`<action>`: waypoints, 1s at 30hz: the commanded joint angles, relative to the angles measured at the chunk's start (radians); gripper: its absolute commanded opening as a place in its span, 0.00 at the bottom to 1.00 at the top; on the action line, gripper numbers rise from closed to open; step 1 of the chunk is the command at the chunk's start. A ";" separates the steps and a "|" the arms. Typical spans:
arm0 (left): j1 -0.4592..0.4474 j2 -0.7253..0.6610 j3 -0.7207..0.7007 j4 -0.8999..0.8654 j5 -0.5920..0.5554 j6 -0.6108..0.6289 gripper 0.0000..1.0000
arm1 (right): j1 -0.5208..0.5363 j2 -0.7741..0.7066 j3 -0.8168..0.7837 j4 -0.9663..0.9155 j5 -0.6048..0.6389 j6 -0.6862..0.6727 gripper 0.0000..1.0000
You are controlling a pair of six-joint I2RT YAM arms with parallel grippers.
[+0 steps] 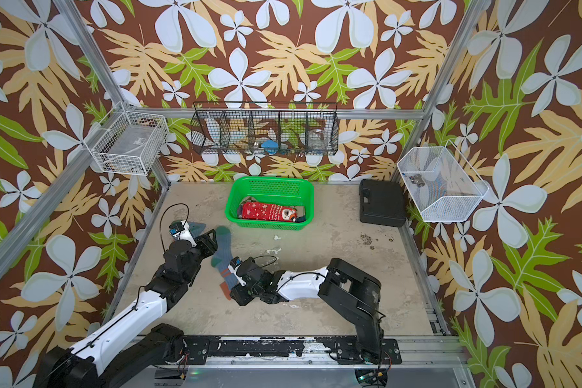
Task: Place the socks together as a pair
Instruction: Flatten out the sock at the center of the board.
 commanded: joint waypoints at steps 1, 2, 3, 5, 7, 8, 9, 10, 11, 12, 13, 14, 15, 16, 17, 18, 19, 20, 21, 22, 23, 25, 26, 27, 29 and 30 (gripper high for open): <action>0.010 -0.010 -0.009 0.003 0.007 0.000 0.65 | 0.001 0.028 0.022 -0.001 0.052 0.006 0.54; 0.013 -0.014 -0.013 0.006 0.009 0.001 0.64 | 0.001 0.036 0.032 0.001 0.057 0.006 0.54; 0.015 -0.015 -0.017 0.007 0.011 0.001 0.64 | 0.000 0.047 0.044 0.000 0.060 0.005 0.53; 0.019 -0.012 -0.016 0.006 0.019 0.002 0.64 | 0.000 0.074 0.071 -0.004 0.064 0.003 0.52; 0.019 -0.010 -0.017 0.004 0.027 0.000 0.64 | 0.001 0.096 0.093 -0.010 0.066 0.002 0.49; 0.019 -0.013 -0.018 0.000 0.025 -0.001 0.64 | 0.001 0.104 0.096 -0.011 0.065 0.002 0.45; 0.020 -0.016 -0.021 0.000 0.024 -0.001 0.64 | 0.001 0.109 0.097 -0.009 0.066 0.002 0.40; 0.020 -0.021 -0.025 0.000 0.024 0.001 0.64 | 0.000 0.111 0.096 -0.006 0.064 0.002 0.33; 0.020 -0.025 -0.029 0.000 0.024 0.002 0.64 | 0.000 0.111 0.094 -0.011 0.066 -0.001 0.25; 0.022 -0.028 -0.029 -0.002 0.023 0.004 0.64 | 0.000 0.106 0.090 -0.016 0.071 -0.004 0.18; 0.023 -0.029 -0.029 -0.006 0.024 0.006 0.64 | 0.001 0.096 0.083 -0.029 0.081 -0.007 0.11; 0.024 -0.031 -0.028 -0.008 0.026 0.008 0.64 | 0.000 0.080 0.076 -0.050 0.094 -0.015 0.06; 0.024 -0.032 -0.027 -0.010 0.028 0.008 0.63 | 0.000 0.059 0.067 -0.075 0.110 -0.026 0.03; 0.024 -0.034 -0.026 -0.012 0.035 0.010 0.63 | -0.002 0.032 0.054 -0.102 0.132 -0.040 0.00; 0.024 -0.036 -0.027 -0.012 0.042 0.011 0.63 | -0.005 -0.003 0.041 -0.135 0.154 -0.056 0.00; 0.024 -0.034 -0.029 -0.011 0.049 0.009 0.63 | -0.009 -0.035 0.033 -0.167 0.175 -0.072 0.00; 0.024 -0.031 -0.029 -0.009 0.059 0.007 0.63 | -0.012 -0.074 0.025 -0.213 0.210 -0.091 0.00; 0.024 -0.027 -0.031 -0.006 0.075 0.003 0.63 | -0.016 -0.115 0.020 -0.263 0.246 -0.113 0.00; 0.024 -0.023 -0.032 0.000 0.090 -0.002 0.63 | -0.019 -0.148 0.018 -0.305 0.278 -0.137 0.00; 0.024 -0.017 -0.036 0.007 0.109 -0.008 0.63 | -0.019 -0.183 0.018 -0.362 0.328 -0.172 0.00; 0.024 -0.012 -0.040 0.015 0.126 -0.015 0.63 | -0.020 -0.214 0.020 -0.421 0.380 -0.205 0.00; 0.023 -0.003 -0.057 0.038 0.164 -0.026 0.63 | -0.019 -0.253 0.026 -0.521 0.489 -0.269 0.00; 0.024 0.003 -0.069 0.052 0.183 -0.034 0.63 | -0.019 -0.264 0.030 -0.574 0.539 -0.300 0.00; 0.024 0.009 -0.080 0.064 0.202 -0.039 0.63 | -0.019 -0.267 0.037 -0.614 0.585 -0.322 0.00; 0.023 0.025 -0.101 0.093 0.241 -0.053 0.63 | -0.017 -0.264 0.052 -0.694 0.675 -0.338 0.00; 0.023 0.035 -0.110 0.103 0.252 -0.056 0.63 | -0.015 -0.262 0.049 -0.705 0.688 -0.343 0.00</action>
